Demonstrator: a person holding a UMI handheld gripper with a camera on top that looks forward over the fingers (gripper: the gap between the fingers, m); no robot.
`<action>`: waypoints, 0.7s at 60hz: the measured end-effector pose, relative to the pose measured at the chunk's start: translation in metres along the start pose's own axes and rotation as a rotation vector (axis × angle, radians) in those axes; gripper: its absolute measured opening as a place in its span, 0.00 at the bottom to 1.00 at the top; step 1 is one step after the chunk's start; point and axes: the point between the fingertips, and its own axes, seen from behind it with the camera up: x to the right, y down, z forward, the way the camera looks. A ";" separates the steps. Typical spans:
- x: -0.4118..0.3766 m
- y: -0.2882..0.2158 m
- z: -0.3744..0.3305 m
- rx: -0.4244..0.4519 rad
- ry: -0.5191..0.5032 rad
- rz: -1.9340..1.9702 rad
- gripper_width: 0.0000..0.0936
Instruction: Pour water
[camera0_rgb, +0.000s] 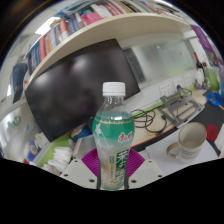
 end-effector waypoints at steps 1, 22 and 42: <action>-0.001 -0.003 -0.002 -0.012 -0.012 0.060 0.33; 0.008 -0.064 -0.030 -0.108 -0.256 1.143 0.33; 0.045 -0.098 -0.040 -0.090 -0.422 1.660 0.33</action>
